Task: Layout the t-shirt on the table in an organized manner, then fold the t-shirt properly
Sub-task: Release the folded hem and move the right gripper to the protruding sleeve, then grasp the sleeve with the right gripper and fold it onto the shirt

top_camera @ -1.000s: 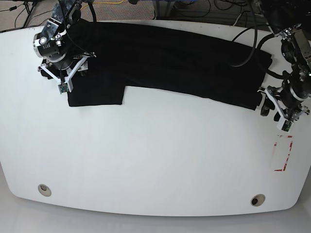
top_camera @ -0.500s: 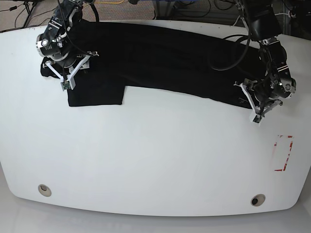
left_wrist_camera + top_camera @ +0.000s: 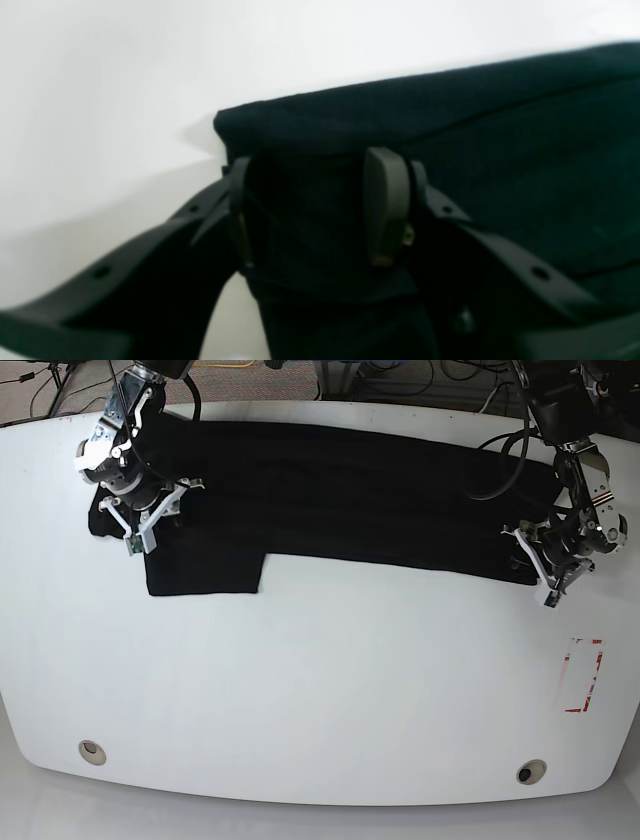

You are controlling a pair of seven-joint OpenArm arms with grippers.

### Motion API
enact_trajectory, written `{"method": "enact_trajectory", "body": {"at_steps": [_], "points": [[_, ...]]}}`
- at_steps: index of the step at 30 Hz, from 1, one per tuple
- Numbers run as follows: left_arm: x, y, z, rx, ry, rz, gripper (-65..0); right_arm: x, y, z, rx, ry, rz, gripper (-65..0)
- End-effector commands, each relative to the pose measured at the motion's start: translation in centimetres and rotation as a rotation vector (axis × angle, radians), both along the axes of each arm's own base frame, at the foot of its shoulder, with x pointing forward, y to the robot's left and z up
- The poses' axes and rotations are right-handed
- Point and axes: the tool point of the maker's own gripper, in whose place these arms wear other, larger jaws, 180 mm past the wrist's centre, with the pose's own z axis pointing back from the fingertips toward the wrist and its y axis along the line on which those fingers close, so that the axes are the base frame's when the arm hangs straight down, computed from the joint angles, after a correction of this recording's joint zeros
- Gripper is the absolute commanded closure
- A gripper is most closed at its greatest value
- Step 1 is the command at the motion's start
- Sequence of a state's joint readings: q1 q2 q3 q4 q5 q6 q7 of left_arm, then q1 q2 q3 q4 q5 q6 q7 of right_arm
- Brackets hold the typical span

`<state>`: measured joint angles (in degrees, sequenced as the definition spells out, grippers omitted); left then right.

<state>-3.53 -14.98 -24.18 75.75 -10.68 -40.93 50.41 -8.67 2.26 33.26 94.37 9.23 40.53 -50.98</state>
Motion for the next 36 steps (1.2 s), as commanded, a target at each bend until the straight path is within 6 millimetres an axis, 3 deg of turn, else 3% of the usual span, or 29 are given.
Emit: {"method": "enact_trajectory", "body": {"at_steps": [1,6,12,19,24,29,31,36], "points": [[-1.9,3.0,-0.9,0.076,0.092,0.055,-27.5,-0.4,-0.4,-1.4,-0.027,0.077,0.014,-20.0],[-2.1,4.9,-0.3,0.092,0.085,0.091,-27.5,1.7,0.9,-1.5,-0.009,0.053,0.065,-20.0],[-2.0,5.1,-0.1,0.097,0.081,0.093,-27.5,4.1,2.3,-0.2,-0.008,0.002,0.110,-20.0],[-1.8,5.2,0.1,0.098,0.075,0.094,-27.5,6.5,2.0,3.8,-0.072,-0.084,0.125,-21.2],[-0.5,5.1,2.0,0.123,0.020,0.084,-27.5,8.6,1.5,6.9,-0.123,-0.137,0.128,-34.9],[0.1,5.1,3.6,0.156,-0.007,0.074,-27.5,10.6,1.4,7.9,-0.113,-0.171,0.123,-50.7],[0.6,5.1,4.4,0.168,-0.023,0.071,-27.5,11.6,1.3,7.8,-0.095,-0.172,0.121,-53.9],[1.2,4.5,5.8,0.188,-0.056,0.064,-27.5,13.2,0.9,5.8,-0.032,-0.144,0.111,-53.7]]}}
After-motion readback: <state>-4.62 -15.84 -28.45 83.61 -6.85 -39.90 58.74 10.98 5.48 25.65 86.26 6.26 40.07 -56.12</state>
